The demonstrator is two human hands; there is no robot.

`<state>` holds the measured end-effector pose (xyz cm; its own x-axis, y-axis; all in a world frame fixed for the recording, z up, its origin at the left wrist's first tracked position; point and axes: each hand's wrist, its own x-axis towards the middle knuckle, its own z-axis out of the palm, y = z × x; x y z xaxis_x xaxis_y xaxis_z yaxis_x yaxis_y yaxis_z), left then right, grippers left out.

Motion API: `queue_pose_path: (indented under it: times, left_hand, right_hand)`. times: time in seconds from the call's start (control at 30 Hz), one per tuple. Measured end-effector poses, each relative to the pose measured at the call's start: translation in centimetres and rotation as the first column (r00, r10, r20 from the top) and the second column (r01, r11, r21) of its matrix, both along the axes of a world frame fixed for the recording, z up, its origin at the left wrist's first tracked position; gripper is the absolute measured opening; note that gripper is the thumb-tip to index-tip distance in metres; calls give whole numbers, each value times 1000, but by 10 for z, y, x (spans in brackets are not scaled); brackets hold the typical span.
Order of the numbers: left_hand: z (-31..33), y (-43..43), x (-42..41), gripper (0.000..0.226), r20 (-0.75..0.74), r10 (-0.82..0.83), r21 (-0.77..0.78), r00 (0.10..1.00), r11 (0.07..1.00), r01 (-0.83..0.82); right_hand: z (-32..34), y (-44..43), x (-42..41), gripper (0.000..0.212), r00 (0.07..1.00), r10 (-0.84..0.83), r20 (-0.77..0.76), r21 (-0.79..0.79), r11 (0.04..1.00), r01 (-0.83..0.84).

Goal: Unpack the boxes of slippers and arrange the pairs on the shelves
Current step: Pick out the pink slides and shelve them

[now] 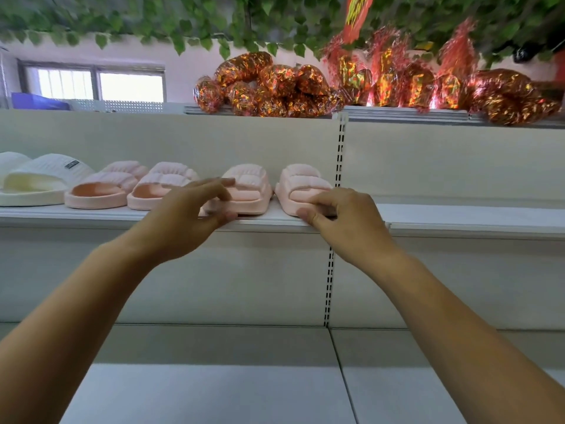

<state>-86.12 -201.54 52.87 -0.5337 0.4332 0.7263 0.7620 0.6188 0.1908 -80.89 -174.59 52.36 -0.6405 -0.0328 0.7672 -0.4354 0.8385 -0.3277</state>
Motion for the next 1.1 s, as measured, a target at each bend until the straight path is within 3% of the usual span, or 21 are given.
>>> queue_pose_path:
  times: [0.03, 0.17, 0.27, 0.4, 0.57, 0.77, 0.9, 1.1]
  left_hand:
    - [3, -1, -4, 8, 26, 41, -19, 999, 999, -40]
    - [7, 4, -12, 38, 92, 214, -138, 973, 970, -200]
    - [4, 7, -14, 67, 41, 283, -195, 958, 943, -270]
    - [-8, 6, -18, 83, -121, 358, -192, 926, 907, -375]
    - [-20, 4, -18, 69, -252, 379, -154, 890, 893, -424]
    - [-17, 11, -18, 75, -207, 441, -185, 873, 859, -477]
    - [-11, 9, -5, 80, -117, 410, -204, 905, 881, -426]
    - [-38, 5, 84, 70, -124, 278, -28, 953, 959, -283]
  right_hand:
    - [2, -4, -3, 26, 1000, 4, 21, 28, 1000, -5]
    - [6, -21, -20, 36, 991, 3, 136, 153, 988, -24]
    - [15, -32, -26, 51, 977, -34, 212, 269, 963, -25]
    - [17, -39, -27, 48, 978, -56, 201, 301, 954, -7]
    - [6, -37, -26, 46, 992, -10, 122, 248, 968, -20]
    - [16, -34, -28, 46, 974, 15, 225, 225, 972, -67]
    - [10, -35, -1, 44, 992, 4, 130, 255, 966, -38]
    - [-14, -16, 95, 54, 994, -41, 104, 238, 971, 16]
